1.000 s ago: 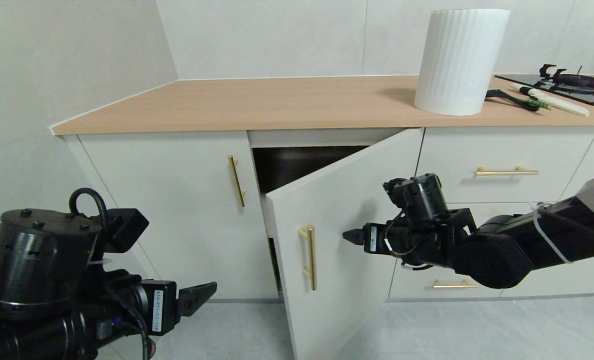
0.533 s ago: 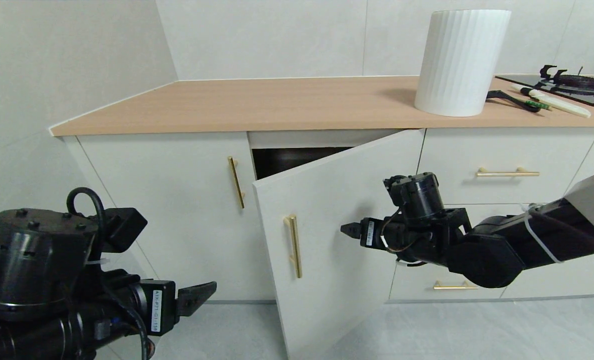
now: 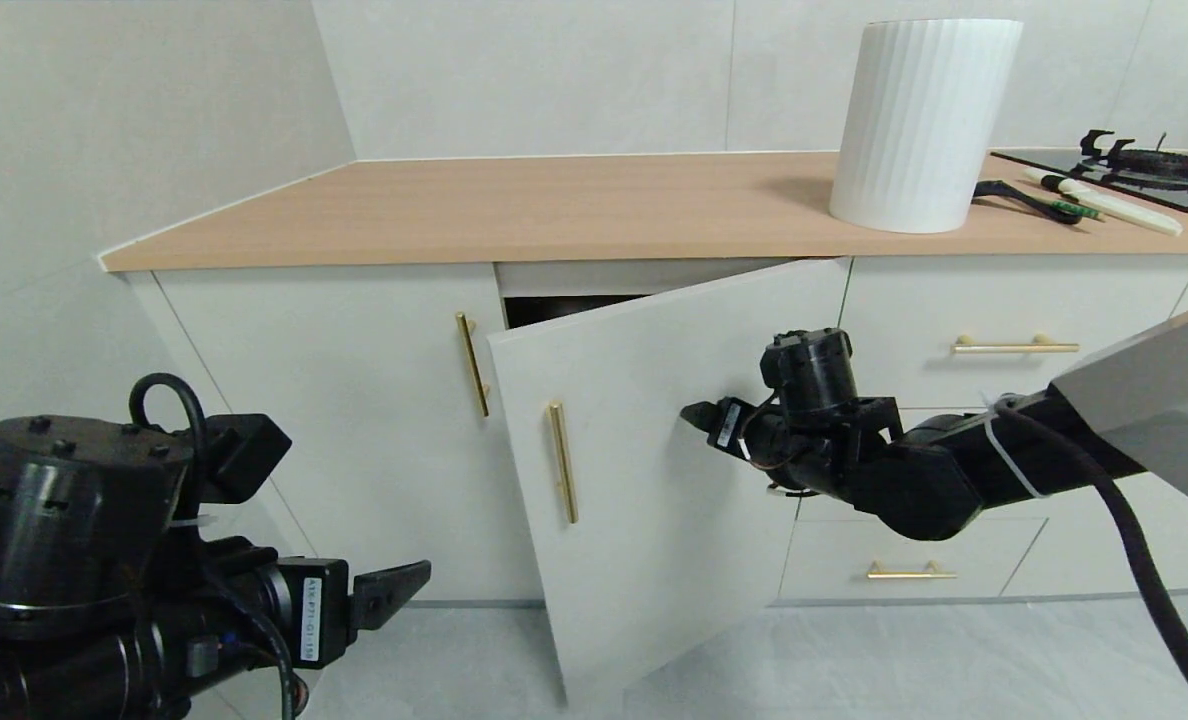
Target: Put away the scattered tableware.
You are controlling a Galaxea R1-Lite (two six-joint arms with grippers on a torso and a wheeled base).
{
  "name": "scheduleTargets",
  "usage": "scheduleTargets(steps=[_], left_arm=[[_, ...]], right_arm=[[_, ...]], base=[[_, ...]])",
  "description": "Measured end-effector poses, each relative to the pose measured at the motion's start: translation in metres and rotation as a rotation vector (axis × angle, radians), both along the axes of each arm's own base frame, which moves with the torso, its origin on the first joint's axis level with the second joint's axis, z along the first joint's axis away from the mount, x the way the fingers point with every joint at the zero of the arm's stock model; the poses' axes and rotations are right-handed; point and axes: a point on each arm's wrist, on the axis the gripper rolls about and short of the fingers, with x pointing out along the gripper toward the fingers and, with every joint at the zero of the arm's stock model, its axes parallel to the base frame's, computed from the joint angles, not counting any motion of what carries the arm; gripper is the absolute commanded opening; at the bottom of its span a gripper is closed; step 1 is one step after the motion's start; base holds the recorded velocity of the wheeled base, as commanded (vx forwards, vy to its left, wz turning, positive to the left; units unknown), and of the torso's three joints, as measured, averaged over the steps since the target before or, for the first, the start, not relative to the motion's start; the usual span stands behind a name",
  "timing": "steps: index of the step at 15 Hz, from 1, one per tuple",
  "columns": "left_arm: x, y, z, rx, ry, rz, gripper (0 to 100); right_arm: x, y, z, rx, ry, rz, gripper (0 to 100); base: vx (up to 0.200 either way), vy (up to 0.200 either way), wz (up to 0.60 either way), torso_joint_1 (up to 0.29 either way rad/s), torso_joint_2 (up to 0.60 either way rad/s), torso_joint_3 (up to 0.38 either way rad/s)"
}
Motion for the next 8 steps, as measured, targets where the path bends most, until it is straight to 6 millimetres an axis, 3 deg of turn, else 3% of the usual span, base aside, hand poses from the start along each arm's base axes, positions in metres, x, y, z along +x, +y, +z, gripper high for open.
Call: scheduleTargets(steps=[8], left_arm=[[0.000,0.000,0.000,0.000,0.000,0.001,100]], right_arm=[[0.036,0.002,-0.010,0.012,-0.048,-0.178,100]], base=[[0.000,0.000,0.00,0.000,0.00,0.000]])
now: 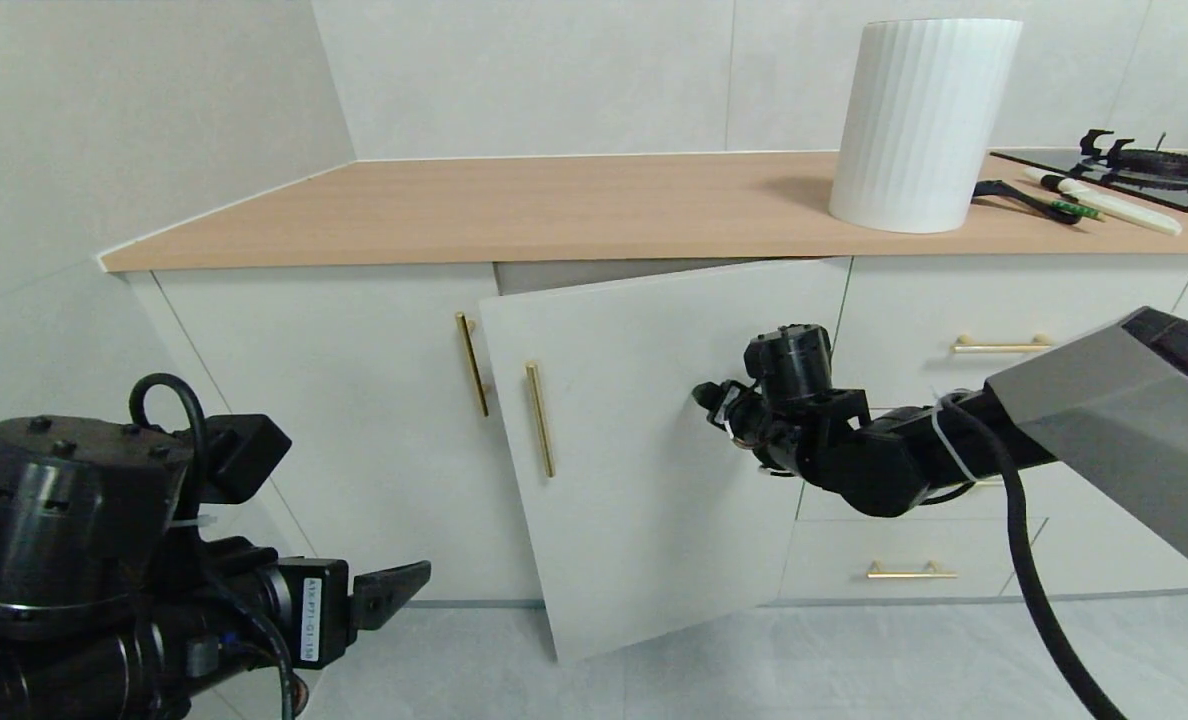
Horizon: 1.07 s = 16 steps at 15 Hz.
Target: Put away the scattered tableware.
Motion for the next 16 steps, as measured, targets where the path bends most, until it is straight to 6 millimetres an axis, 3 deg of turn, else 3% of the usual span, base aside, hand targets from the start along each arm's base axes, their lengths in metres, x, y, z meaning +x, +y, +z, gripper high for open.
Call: scheduleTargets(steps=[10,16], left_arm=[[0.000,0.000,0.000,-0.001,-0.001,-0.001,100],[0.000,0.000,0.001,-0.001,-0.003,0.000,100]], right_arm=[[0.031,0.004,-0.017,-0.052,-0.060,-0.194,100],[0.038,0.004,-0.024,-0.068,-0.069,-0.237,100]], base=[[0.000,0.000,0.00,0.000,0.00,0.000],[0.000,0.000,0.00,0.000,0.00,0.000]])
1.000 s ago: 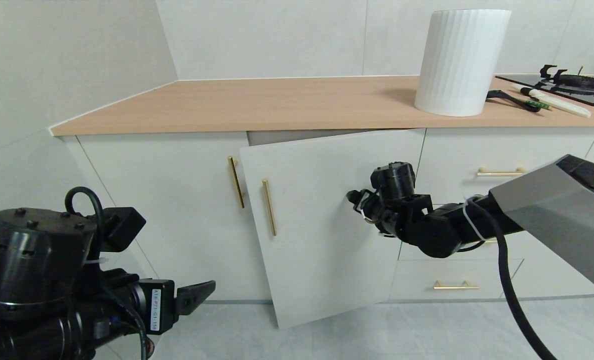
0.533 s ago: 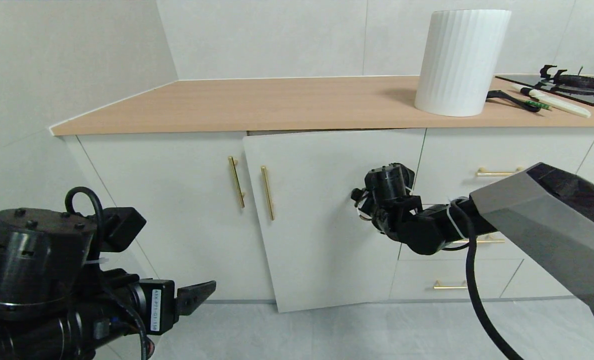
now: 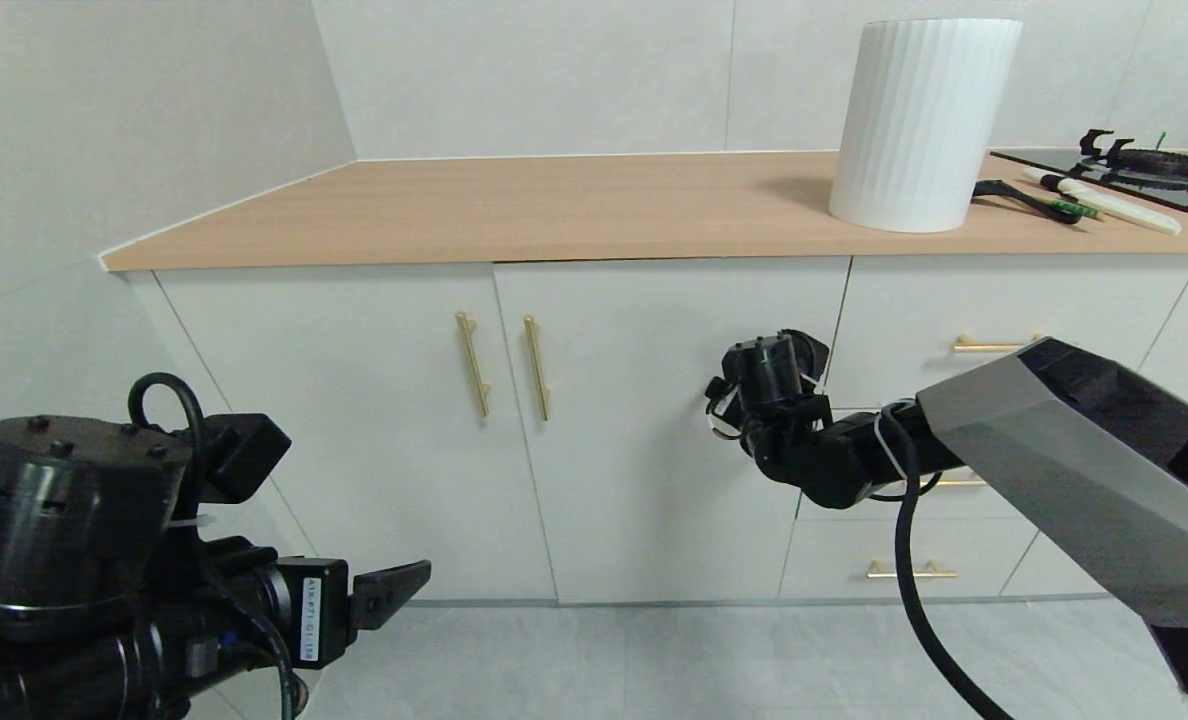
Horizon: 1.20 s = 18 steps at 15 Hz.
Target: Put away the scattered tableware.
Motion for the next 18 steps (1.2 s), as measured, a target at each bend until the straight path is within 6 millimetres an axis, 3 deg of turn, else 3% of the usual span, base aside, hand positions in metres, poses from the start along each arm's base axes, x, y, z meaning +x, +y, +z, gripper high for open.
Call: scheduleTargets(steps=[5,7,10,13,15,18], left_arm=[[0.000,0.000,0.000,-0.001,-0.001,0.000,100],[0.000,0.000,0.000,-0.001,0.000,-0.001,100],[0.000,0.000,0.000,-0.002,-0.001,0.000,100],[0.000,0.000,0.001,-0.002,-0.002,-0.001,100],[-0.001,0.001,0.002,-0.005,-0.007,-0.001,100],[-0.004,0.004,0.007,-0.017,-0.031,0.004,100]], right_arm=[[0.006,0.000,-0.001,-0.005,-0.017,-0.039,100],[0.000,-0.002,0.002,0.013,-0.003,0.000,100],[-0.038,-0.005,0.004,0.072,0.125,0.248,100],[-0.090,-0.024,0.027,0.164,0.240,0.604,100],[-0.110,-0.035,0.042,0.122,0.217,0.663,100],[-0.123,-0.045,0.058,0.017,0.152,0.600,100]], base=[[0.000,0.000,0.00,0.000,0.00,0.000],[0.000,0.000,0.00,0.000,0.00,0.000],[0.000,0.000,0.00,0.000,0.00,0.000],[0.000,0.000,0.00,0.000,0.00,0.000],[0.000,0.000,0.00,0.000,0.00,0.000],[0.000,0.000,0.00,0.000,0.00,0.000]])
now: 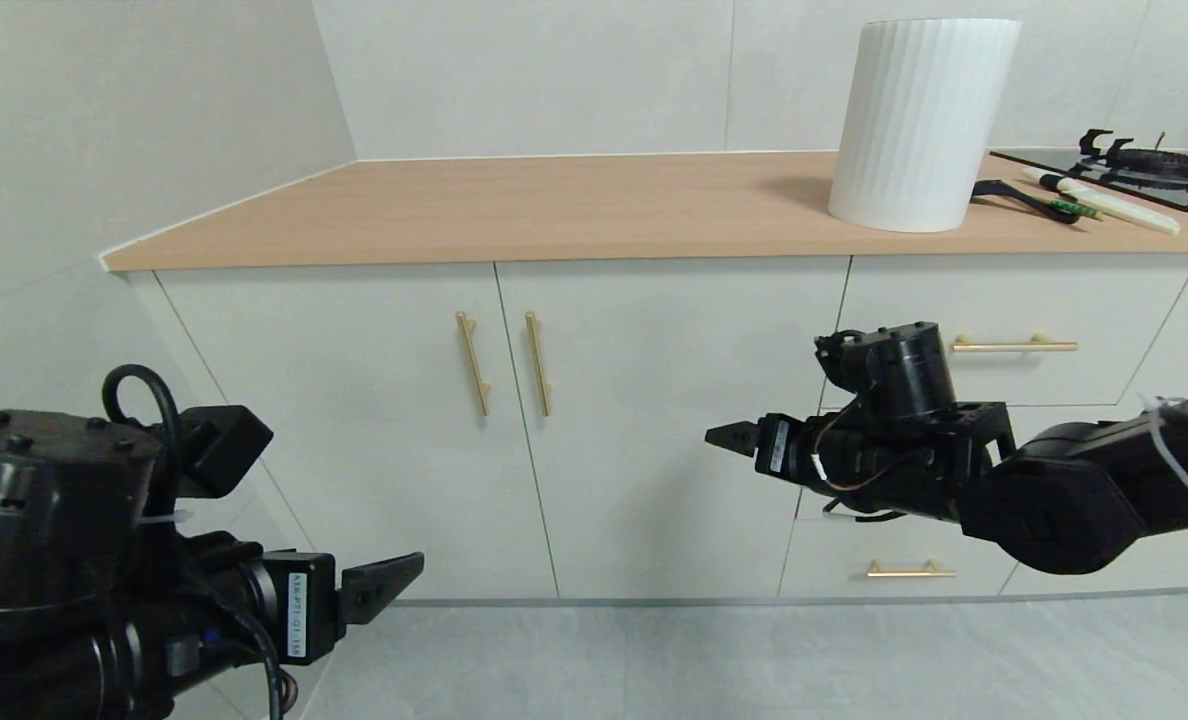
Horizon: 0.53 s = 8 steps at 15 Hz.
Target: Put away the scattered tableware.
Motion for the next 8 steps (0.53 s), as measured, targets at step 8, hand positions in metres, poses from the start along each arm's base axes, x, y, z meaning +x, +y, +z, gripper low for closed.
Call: scheduleTargets(steps=[8], left_arm=[[-0.040,0.033,0.020,-0.030,-0.174,0.041,100]], right_arm=[[-0.068,-0.056,0.046,-0.146,-0.210,-0.133,100]], base=[[0.000,0.000,0.00,0.000,0.00,0.000]])
